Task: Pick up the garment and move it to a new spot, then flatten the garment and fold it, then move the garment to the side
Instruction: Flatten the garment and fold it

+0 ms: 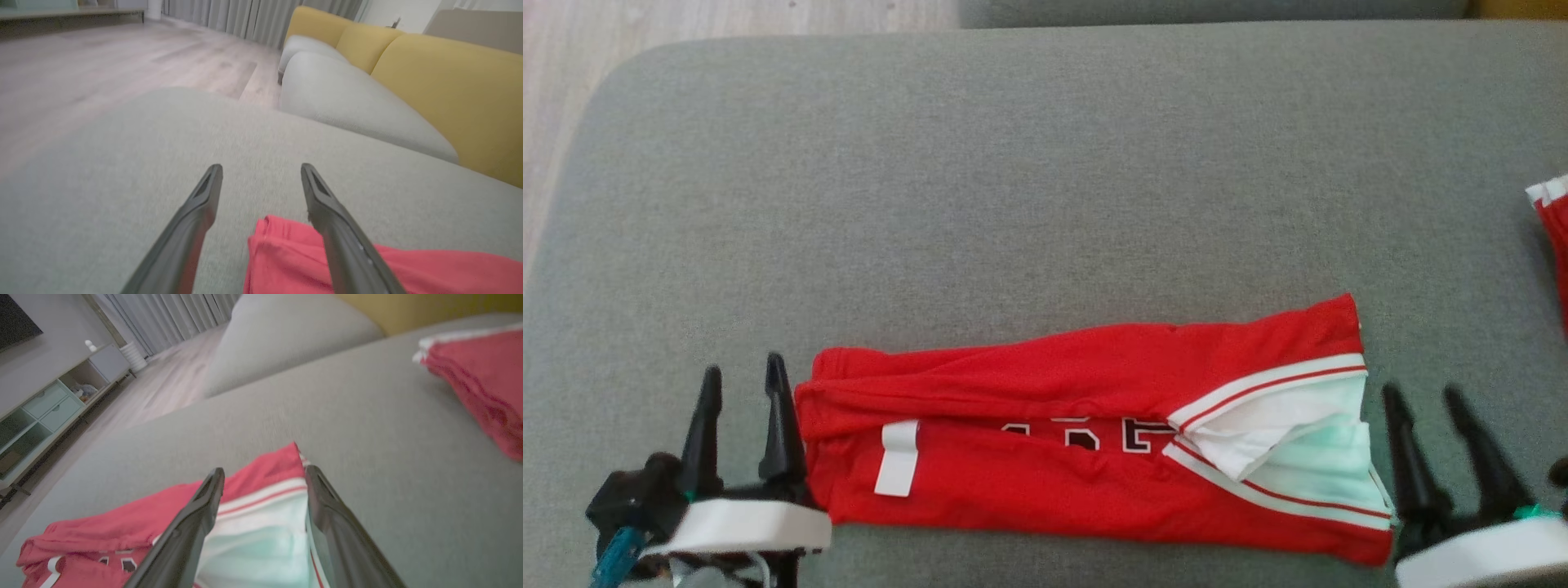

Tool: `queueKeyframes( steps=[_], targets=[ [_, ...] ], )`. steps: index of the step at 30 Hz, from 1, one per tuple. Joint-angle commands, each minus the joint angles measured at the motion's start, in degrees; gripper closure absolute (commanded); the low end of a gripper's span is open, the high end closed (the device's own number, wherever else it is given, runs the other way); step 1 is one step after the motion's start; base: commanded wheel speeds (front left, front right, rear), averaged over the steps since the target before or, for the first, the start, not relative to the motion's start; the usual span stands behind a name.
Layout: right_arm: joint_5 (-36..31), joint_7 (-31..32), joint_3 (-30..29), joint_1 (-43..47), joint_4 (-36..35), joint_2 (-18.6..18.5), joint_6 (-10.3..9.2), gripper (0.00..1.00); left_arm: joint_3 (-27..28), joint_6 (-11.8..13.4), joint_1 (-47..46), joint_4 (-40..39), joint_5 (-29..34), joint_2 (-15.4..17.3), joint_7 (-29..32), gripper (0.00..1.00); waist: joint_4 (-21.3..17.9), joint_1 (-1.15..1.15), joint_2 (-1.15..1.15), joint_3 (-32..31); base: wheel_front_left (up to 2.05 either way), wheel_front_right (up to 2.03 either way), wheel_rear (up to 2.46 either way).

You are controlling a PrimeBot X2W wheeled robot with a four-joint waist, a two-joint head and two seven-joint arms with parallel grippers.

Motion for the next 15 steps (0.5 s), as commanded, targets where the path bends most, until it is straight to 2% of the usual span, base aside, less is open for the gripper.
queueKeyframes(
  steps=[1, 9, 15],
  targets=[
    [-1.26, -0.91, 0.79, -3.08, -3.01, -0.60, -0.04, 0.00, 2.68, 0.47, -1.88, -2.64, 1.52, 0.77, -1.04, 0.00, 0.38, 0.00, 0.00, -0.42, 0.00, 0.00, 0.00],
    [-11.59, -2.96, 0.36, -8.84, -8.35, -0.83, -0.04, 0.00, 3.18, 1.84, -3.72, -9.54, 15.42, -0.58, -2.25, 0.00, 1.48, 0.00, 0.00, -2.19, 0.00, 0.00, 0.00],
    [-14.00, -2.44, 0.84, -8.75, -8.98, -0.99, -0.04, 0.00, 0.53, 1.31, -4.62, -7.87, 18.93, 0.25, -1.53, 0.00, 2.15, 0.00, 0.00, -2.84, 0.00, 0.00, 0.00]
  ],
)
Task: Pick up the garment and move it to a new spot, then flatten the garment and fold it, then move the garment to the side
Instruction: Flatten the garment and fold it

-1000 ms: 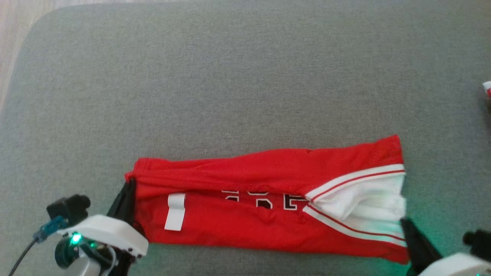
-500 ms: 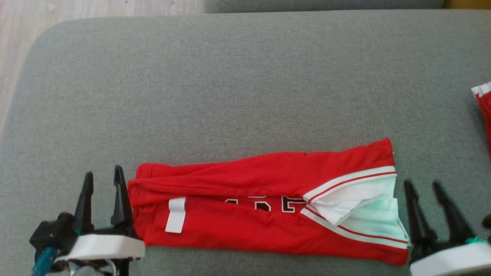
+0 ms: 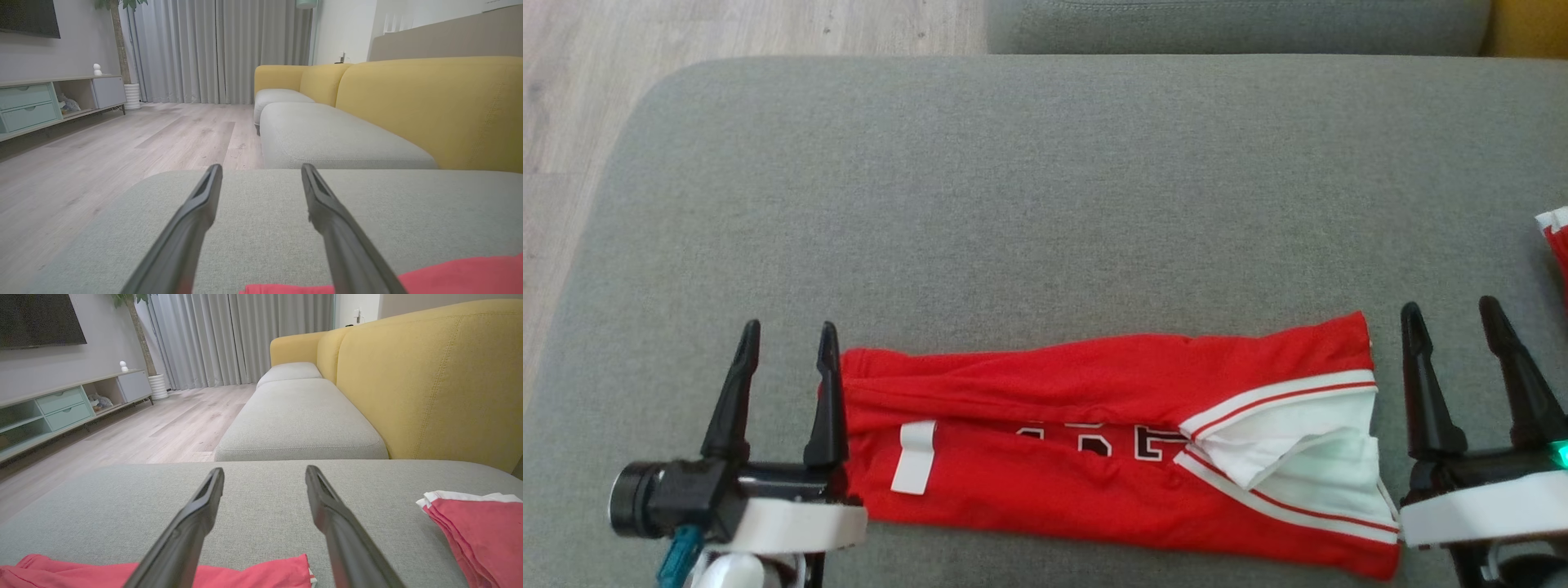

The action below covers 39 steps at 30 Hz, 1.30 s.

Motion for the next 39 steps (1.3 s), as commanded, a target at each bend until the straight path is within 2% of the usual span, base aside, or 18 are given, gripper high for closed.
queueKeyframes(
  steps=[1, 11, 14, 18, 19, 25, 30, 34, 35, 36, 37, 39],
  targets=[
    [-0.41, 0.20, 1.22, -0.94, -2.29, -0.84, -0.04, 0.00, 1.69, 0.16, -3.19, -1.24, 0.17, 1.31, 0.25, 0.00, 0.08, 0.00, 0.00, -0.03, 0.00, 0.00, 0.00],
    [0.06, 0.39, 0.86, 0.19, -1.96, -0.68, -0.04, 0.00, 1.41, 0.10, -3.72, 0.81, -0.35, 1.56, 0.96, 0.00, 0.20, 0.00, 0.00, -0.88, 0.00, 0.00, 0.00],
    [0.74, 1.30, -0.15, 1.01, 0.07, -0.62, -0.04, 0.00, 1.24, -0.01, -4.04, 0.78, -0.42, 1.64, 1.10, 0.00, 0.44, 0.00, 0.00, -0.59, 0.00, 0.00, 0.00],
    [2.55, 1.75, -2.11, 2.74, 8.26, -0.55, -0.04, 0.00, 0.87, -0.44, -5.23, 0.65, -0.63, 1.20, 0.98, 0.00, 1.36, 0.00, 0.00, 0.64, 0.00, 0.00, 0.00],
    [2.55, 1.75, -2.11, 2.74, 8.26, -0.55, -0.04, 0.00, 0.87, -0.44, -5.23, 0.65, -0.63, 1.20, 0.98, 0.00, 1.36, 0.00, 0.00, 0.64, 0.00, 0.00, 0.00],
    [5.32, -0.02, -3.09, 0.46, 22.24, -0.52, -0.04, 0.00, 0.78, -0.99, -6.65, 1.23, -1.08, 0.18, 0.20, 0.00, 2.64, 0.00, 0.00, 2.44, 0.00, 0.00, 0.00],
    [6.55, 1.46, -0.71, -1.88, 29.41, -0.74, -0.04, 0.00, 0.95, -1.31, -6.84, 2.08, -1.49, -0.35, -0.29, 0.00, 3.06, 0.00, 0.00, 3.05, 0.00, 0.00, 0.00],
    [8.34, 5.82, 3.08, -2.02, 33.27, -0.85, -0.04, 0.00, 1.01, -1.61, -7.06, 2.57, -1.71, -0.64, -0.55, 0.00, 3.31, 0.00, 0.00, 3.33, 0.00, 0.00, 0.00],
    [8.93, 7.00, 3.90, -1.92, 33.78, -0.85, -0.04, 0.28, 1.04, -1.65, -7.13, 2.65, -1.71, -0.70, -0.61, 0.00, 3.37, 0.00, 0.00, 3.36, 0.00, 0.00, 0.00],
    [9.50, 8.07, 4.68, -1.83, 34.10, -0.85, -0.04, 0.82, 1.08, -1.69, -7.18, 2.73, -1.74, -0.78, -0.67, 0.00, 3.43, 0.00, 0.00, 3.35, 0.00, 0.00, 0.00],
    [10.34, 9.08, 5.36, -1.73, 34.22, -0.84, -0.04, 1.00, 1.14, -1.71, -7.21, 2.80, -1.77, -0.85, -0.72, 0.00, 3.44, 0.00, 0.00, 3.32, 0.00, 0.00, 0.00],
    [11.05, 9.04, 6.16, -1.95, 32.74, -0.92, -0.04, 1.00, 1.30, -1.71, -7.15, 2.91, -1.82, -0.93, -0.82, 0.00, 3.37, 0.00, 0.00, 3.18, 0.00, 0.00, 0.00]
  ],
)
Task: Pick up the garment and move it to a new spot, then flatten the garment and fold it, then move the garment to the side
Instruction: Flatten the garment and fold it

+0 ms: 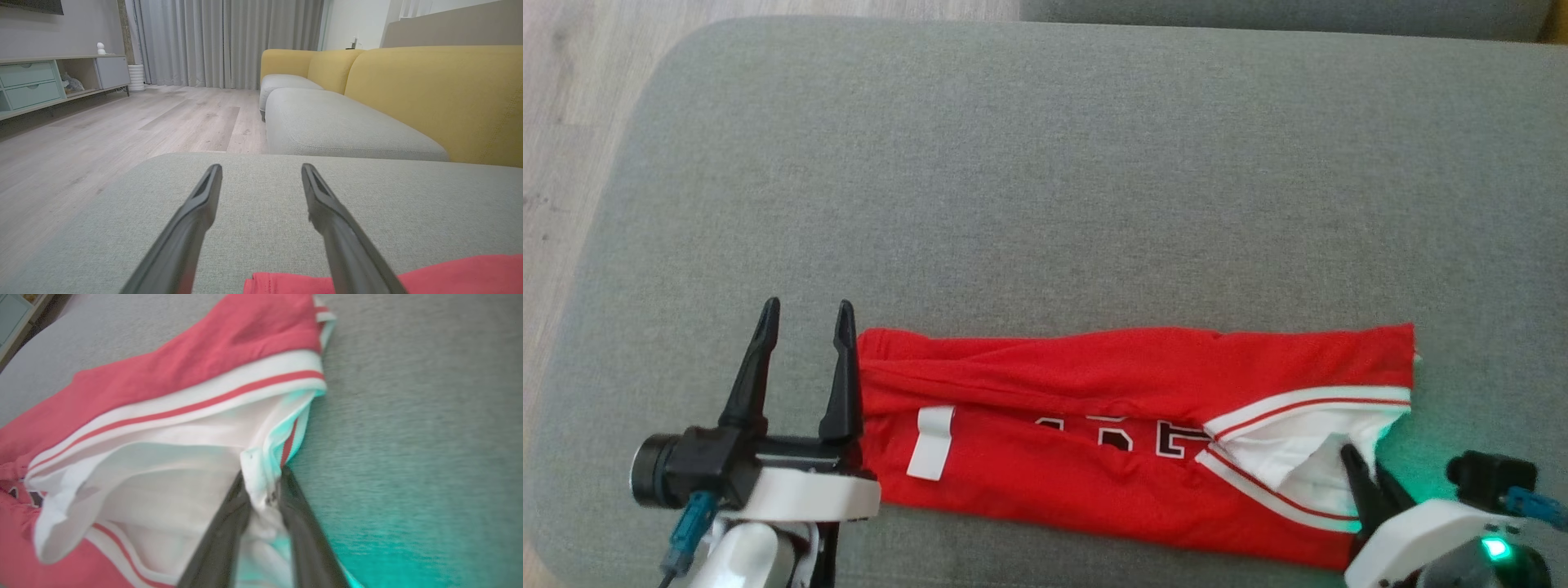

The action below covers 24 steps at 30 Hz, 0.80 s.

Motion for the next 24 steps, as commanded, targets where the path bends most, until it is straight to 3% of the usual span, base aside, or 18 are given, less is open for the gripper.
queueKeyframes(
  steps=[1, 7, 17, 20, 24],
  targets=[
    [0.43, 1.33, 3.48, 0.20, -0.14, 0.62, -0.03, 1.00, 2.64, -0.08, -2.65, -1.38, -0.22, 0.62, -0.75, 0.00, -0.15, 0.00, 0.00, -0.13, 0.00, 0.00, 0.00],
    [-0.52, -0.70, -2.06, 0.07, -9.08, -0.37, -0.03, 1.00, 3.15, 0.24, -1.62, -1.55, -0.32, 0.78, -0.90, 0.00, -1.28, 0.00, 0.00, -0.96, 0.00, 0.00, 0.00],
    [-2.99, 2.86, -16.93, 3.74, -18.38, -2.80, -0.03, 1.00, 3.35, 0.69, -0.91, -2.27, -0.63, 1.11, -0.92, 0.00, -3.35, 0.00, 0.00, -1.40, 0.00, 0.00, 0.00],
    [-3.46, 4.07, -16.98, 3.07, -21.08, -3.12, -0.03, 1.00, 3.32, 0.78, -0.89, -2.29, -0.75, 1.16, -0.88, 0.00, -3.88, 0.00, 0.00, -1.57, 0.00, 0.00, 0.00],
    [-4.05, 8.19, -10.98, 1.29, -26.57, -2.22, -0.03, 1.00, 3.03, 0.73, -1.01, -2.25, -0.87, 1.13, -0.77, 0.00, -4.14, 0.00, 0.00, -1.90, 0.00, 0.00, 0.00]
  ],
)
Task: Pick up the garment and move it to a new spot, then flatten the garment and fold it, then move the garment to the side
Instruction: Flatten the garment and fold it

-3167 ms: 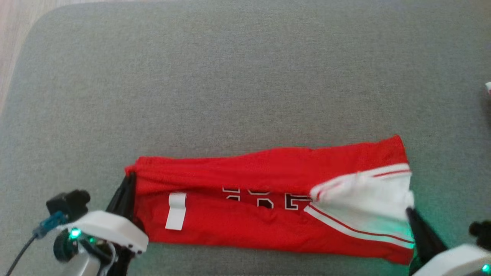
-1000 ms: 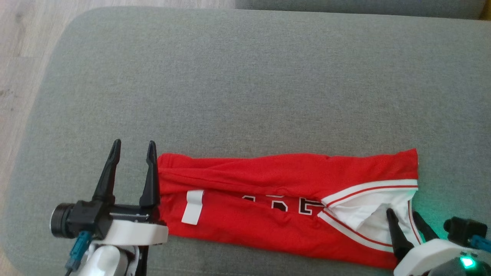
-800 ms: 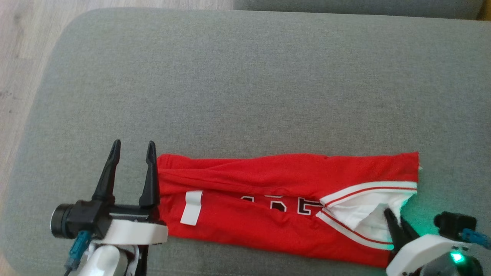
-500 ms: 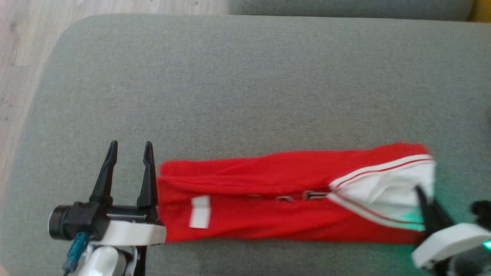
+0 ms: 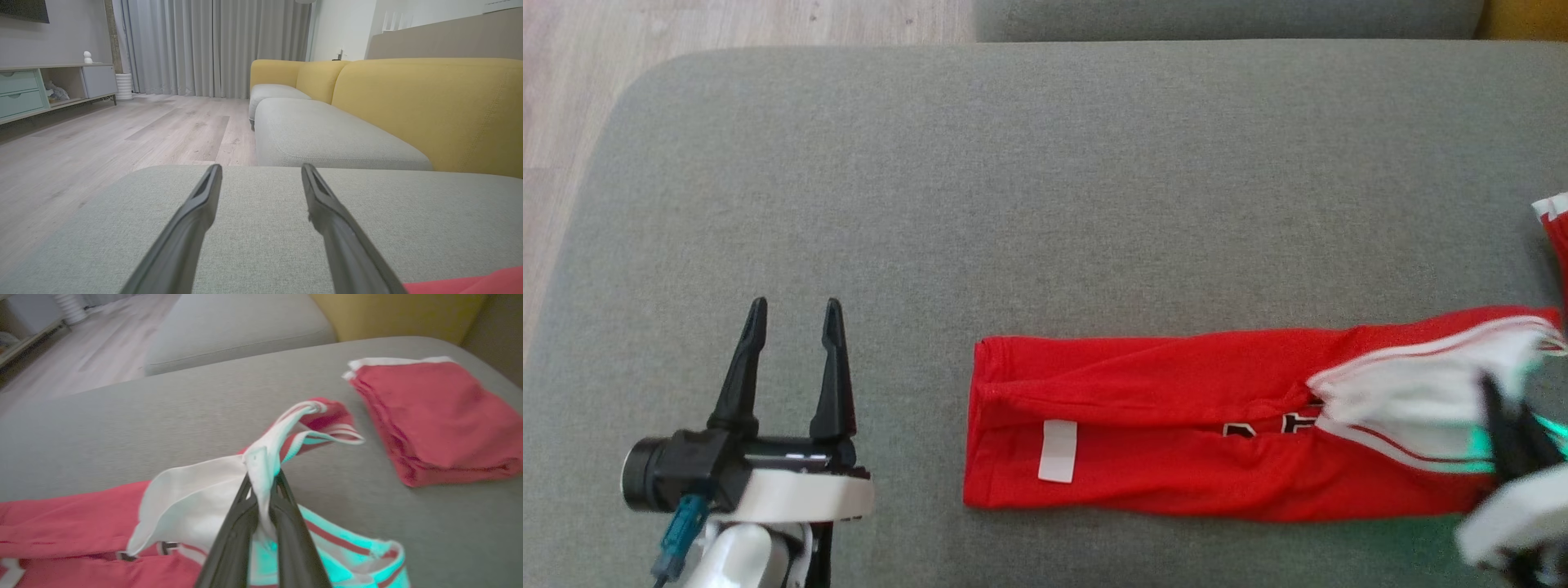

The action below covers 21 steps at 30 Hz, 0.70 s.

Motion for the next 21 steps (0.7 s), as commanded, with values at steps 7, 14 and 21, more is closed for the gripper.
queueKeyframes(
  steps=[7, 14, 21],
  targets=[
    [2.29, 7.76, 18.93, -6.37, -7.23, 1.28, -0.03, 1.00, 1.64, 0.02, -1.64, -1.47, -0.74, 0.80, -0.16, 0.00, 0.55, 0.00, 0.00, -0.63, 0.00, 0.00, 0.00],
    [12.66, 4.01, 35.85, -11.24, 2.42, 2.15, -0.03, 1.00, 0.67, -0.59, -2.77, -0.69, -1.12, -0.06, -0.09, 0.00, 3.30, 0.00, 0.00, -0.26, 0.00, 0.00, 0.00],
    [21.07, -4.08, 46.76, -17.36, 14.60, 2.17, -0.03, 1.00, -0.04, -1.31, -3.65, 0.97, -1.47, -1.00, -0.24, 0.00, 5.81, 0.00, 0.00, 0.40, 0.00, 0.00, 0.00]
  ],
)
